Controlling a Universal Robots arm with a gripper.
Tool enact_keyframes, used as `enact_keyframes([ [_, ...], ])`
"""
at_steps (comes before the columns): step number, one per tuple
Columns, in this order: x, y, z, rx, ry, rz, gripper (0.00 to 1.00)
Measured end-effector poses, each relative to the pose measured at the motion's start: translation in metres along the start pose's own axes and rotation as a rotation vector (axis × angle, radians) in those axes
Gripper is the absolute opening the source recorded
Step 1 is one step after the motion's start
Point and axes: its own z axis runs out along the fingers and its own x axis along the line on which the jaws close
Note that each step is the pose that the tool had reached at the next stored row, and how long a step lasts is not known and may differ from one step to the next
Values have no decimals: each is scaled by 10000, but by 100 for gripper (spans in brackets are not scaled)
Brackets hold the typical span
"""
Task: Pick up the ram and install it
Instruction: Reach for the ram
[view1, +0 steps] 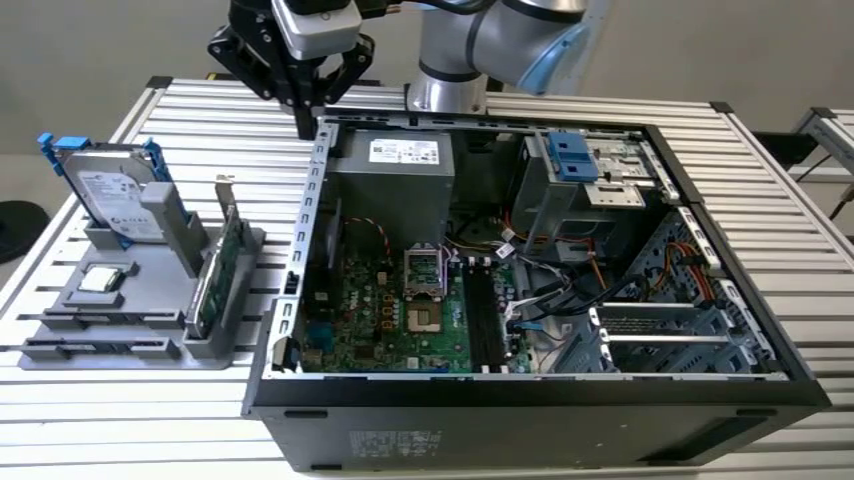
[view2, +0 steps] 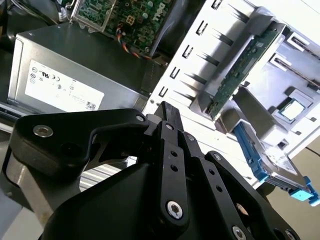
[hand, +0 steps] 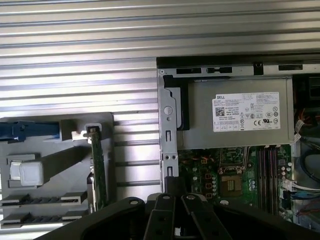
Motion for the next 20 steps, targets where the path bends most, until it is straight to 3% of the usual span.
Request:
enact_keyframes([
  [20, 131, -11, -3, 0, 1, 0, 0],
])
